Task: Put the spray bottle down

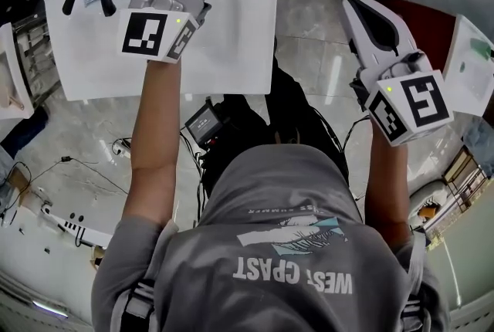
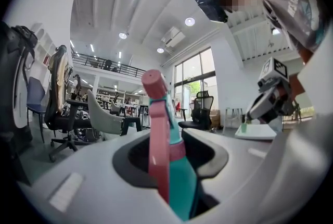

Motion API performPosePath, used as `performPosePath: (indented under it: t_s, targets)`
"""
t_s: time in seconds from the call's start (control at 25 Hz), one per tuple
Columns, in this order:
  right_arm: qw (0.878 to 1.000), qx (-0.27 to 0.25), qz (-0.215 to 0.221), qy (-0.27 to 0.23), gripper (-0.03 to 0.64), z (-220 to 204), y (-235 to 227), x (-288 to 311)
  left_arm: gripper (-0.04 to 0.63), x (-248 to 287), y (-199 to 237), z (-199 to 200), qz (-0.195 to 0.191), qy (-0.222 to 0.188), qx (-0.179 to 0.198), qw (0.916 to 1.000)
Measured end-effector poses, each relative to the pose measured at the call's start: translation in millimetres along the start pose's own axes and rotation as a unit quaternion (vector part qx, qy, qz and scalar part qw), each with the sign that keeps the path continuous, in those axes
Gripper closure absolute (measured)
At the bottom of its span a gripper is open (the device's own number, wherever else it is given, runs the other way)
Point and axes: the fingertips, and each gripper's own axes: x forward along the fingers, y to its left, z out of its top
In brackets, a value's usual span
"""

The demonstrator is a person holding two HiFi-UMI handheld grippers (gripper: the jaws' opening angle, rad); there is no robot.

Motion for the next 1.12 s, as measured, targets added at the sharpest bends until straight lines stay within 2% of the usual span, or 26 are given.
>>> performPosePath:
  t_s: [0.56, 1.12]
  targets:
    - [1.000, 0.007, -0.001, 0.018, 0.615, -17.3, -5.8, 15.6, 0.456, 20.7, 0.1, -36.2, -0.005, -0.003, 0.001, 1.0000]
    - [1.000, 0.013, -0.002, 0.022, 0.615, -23.7, -6.0, 17.9, 0.454, 23.1, -20.0, -58.9, -0.019, -0.004, 0.025, 0.9995]
